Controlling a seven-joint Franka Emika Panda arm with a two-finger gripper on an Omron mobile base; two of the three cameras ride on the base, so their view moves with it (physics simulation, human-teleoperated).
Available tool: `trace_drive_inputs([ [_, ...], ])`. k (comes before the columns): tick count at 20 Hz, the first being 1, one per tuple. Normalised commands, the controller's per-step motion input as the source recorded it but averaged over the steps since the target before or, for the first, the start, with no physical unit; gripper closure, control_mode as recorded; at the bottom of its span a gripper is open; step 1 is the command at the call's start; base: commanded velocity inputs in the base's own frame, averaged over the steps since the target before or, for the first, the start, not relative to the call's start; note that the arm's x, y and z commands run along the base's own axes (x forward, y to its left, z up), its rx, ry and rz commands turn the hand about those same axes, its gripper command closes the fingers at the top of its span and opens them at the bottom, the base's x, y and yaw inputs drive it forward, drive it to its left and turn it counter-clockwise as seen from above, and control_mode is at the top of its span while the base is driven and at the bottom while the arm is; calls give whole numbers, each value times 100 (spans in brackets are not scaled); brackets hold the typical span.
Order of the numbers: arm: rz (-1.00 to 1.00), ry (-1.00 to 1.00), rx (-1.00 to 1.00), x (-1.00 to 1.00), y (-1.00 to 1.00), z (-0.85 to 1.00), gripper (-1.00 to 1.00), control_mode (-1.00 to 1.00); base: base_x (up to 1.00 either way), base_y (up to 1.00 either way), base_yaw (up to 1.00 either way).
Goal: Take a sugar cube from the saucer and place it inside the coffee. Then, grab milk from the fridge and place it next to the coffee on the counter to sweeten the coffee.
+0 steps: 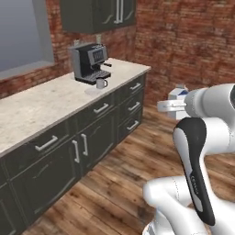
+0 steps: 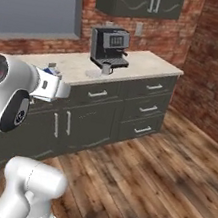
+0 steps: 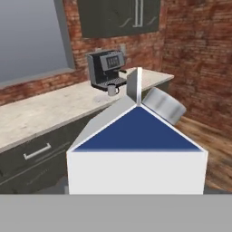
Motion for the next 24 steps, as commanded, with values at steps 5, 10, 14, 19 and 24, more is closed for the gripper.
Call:
trace_drive_inputs([
  [5, 0, 0, 0, 0, 0, 0, 100, 100, 100, -49, 27],
  [10, 0, 0, 0, 0, 0, 0, 100, 100, 100, -61, 25],
  [14, 0, 0, 0, 0, 0, 0, 100, 100, 100, -26, 33],
  [19, 0, 0, 0, 0, 0, 0, 100, 100, 100, -9, 45],
  [24, 0, 0, 0, 0, 0, 0, 100, 100, 95, -31, 41],
])
